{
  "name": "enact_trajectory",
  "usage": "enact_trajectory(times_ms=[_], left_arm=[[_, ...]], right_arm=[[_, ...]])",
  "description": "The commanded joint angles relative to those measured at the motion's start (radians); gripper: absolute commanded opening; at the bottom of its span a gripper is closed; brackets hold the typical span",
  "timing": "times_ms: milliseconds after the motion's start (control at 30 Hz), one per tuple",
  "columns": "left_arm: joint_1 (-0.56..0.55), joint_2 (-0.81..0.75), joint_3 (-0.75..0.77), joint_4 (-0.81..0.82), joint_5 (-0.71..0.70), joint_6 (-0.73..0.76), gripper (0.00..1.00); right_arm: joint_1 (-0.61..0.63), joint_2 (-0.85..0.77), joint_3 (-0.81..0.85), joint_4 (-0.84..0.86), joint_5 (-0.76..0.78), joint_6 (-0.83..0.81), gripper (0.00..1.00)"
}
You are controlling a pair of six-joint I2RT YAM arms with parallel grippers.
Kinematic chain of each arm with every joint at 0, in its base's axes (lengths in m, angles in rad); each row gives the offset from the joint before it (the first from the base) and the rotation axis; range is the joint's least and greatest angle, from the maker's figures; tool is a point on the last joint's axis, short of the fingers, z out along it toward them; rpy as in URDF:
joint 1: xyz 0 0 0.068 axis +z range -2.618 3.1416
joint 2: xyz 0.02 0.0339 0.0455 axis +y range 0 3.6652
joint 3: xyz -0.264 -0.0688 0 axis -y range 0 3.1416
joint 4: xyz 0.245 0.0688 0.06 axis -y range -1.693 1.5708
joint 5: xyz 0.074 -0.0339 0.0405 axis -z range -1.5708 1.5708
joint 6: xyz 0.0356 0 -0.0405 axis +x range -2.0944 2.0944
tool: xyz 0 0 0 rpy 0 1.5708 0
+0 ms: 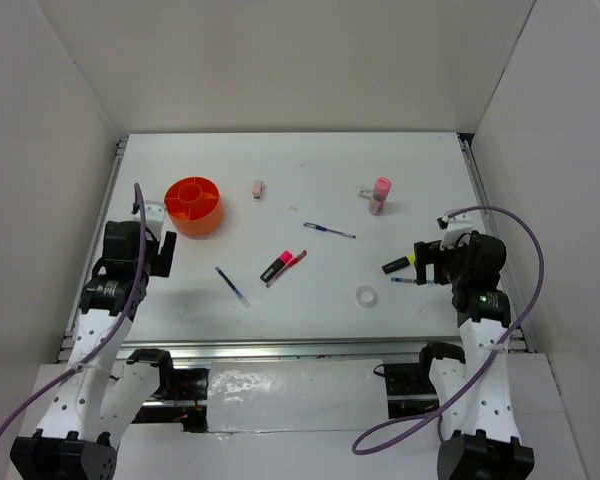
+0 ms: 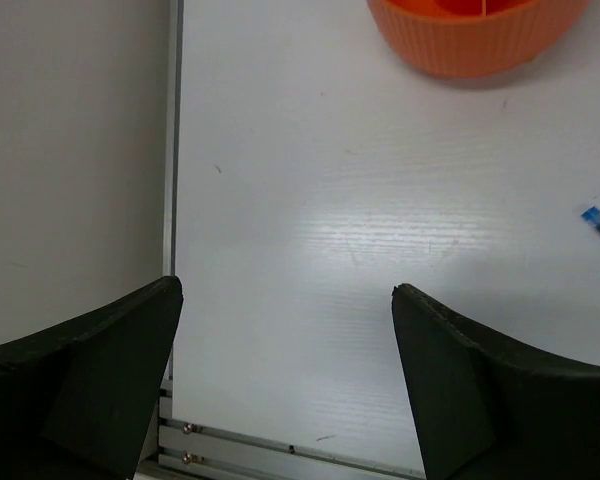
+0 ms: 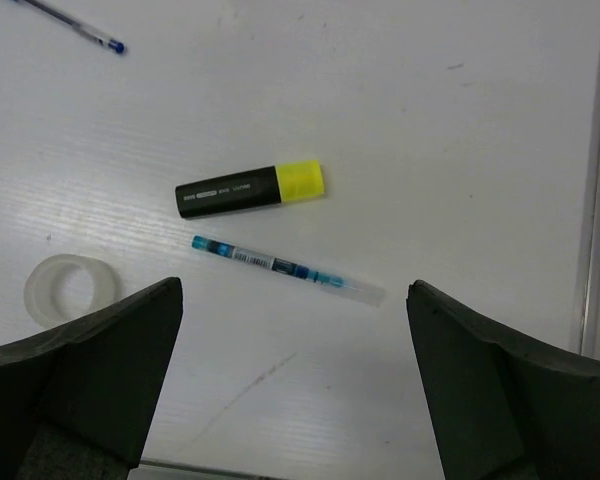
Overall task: Sort the stationery into containers
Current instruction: Pick up the stationery from the center of the board.
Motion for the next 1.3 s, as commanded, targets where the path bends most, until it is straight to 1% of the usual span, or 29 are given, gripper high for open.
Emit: enact_trajectory(times_ms=[0, 67, 133, 167, 233, 300, 400, 433, 500, 533, 600, 667, 733, 767, 933, 1033, 1133, 1267], left_arm=[[0.01, 0.014, 0.082, -0.011, 0.069, -0.02, 0.99], [0.018, 0.022, 0.105, -0.037, 0.074, -0.034, 0.99], [0.027, 0.014, 0.122, -0.049, 0.123, -0.031, 0.99], [0.03, -0.001, 0.128, -0.055, 0.135, -0.031, 0.99], [0.071, -0.009, 0.152, -0.057, 0.19, -0.04, 0.99], [0.093, 0.011, 0.174, -0.083, 0.221, -0.057, 0.99], [0.117, 0.077, 0.224, -0.123, 0.232, -0.085, 0.99], [0.136, 0.103, 0.244, -0.129, 0.241, -0.089, 0.99], [0.157, 0.117, 0.264, -0.146, 0.27, -0.088, 0.99], [0.179, 0.12, 0.269, -0.151, 0.308, -0.085, 0.99], [0.192, 0.122, 0.281, -0.166, 0.345, -0.077, 0.99], [0.214, 0.128, 0.3, -0.177, 0.391, -0.071, 0.99], [0.231, 0.146, 0.324, -0.2, 0.414, -0.063, 0.99], [0.238, 0.152, 0.333, -0.209, 0.442, -0.062, 0.99], [0.269, 0.171, 0.363, -0.235, 0.522, -0.025, 0.99], [0.274, 0.183, 0.367, -0.246, 0.565, 0.0, 0.99], [0.278, 0.198, 0.369, -0.252, 0.608, 0.01, 0.99], [0.283, 0.215, 0.369, -0.241, 0.623, 0.003, 0.99]], right_arm=[[-0.006, 0.035, 0.068, -0.029, -0.017, -0.013, 0.98], [-0.006, 0.047, 0.077, -0.009, -0.021, -0.005, 0.97], [-0.005, 0.07, 0.096, 0.001, -0.027, 0.003, 0.97], [-0.005, 0.113, 0.111, -0.002, -0.029, 0.006, 0.97], [-0.003, 0.165, 0.171, -0.003, -0.035, 0.01, 0.97], [0.003, 0.253, 0.249, -0.003, -0.033, 0.016, 0.97], [0.061, 0.374, 0.356, 0.014, -0.009, 0.032, 0.98], [0.102, 0.435, 0.408, 0.027, 0.006, 0.033, 0.99], [0.146, 0.5, 0.461, 0.038, 0.061, 0.042, 1.0], [0.161, 0.559, 0.488, 0.055, 0.083, 0.044, 1.0], [0.201, 0.624, 0.56, 0.064, 0.086, 0.043, 1.0], [0.229, 0.718, 0.629, 0.081, 0.118, 0.047, 1.0], [0.23, 0.819, 0.678, 0.083, 0.131, 0.055, 1.0], [0.256, 0.85, 0.724, 0.081, 0.134, 0.058, 1.0], [0.267, 1.001, 0.83, 0.094, 0.099, 0.03, 1.0], [0.267, 1.081, 0.91, 0.055, 0.065, 0.0, 1.0], [0.27, 1.146, 0.961, 0.035, 0.045, -0.026, 1.0], [0.27, 1.198, 1.001, 0.031, 0.026, -0.046, 1.0]])
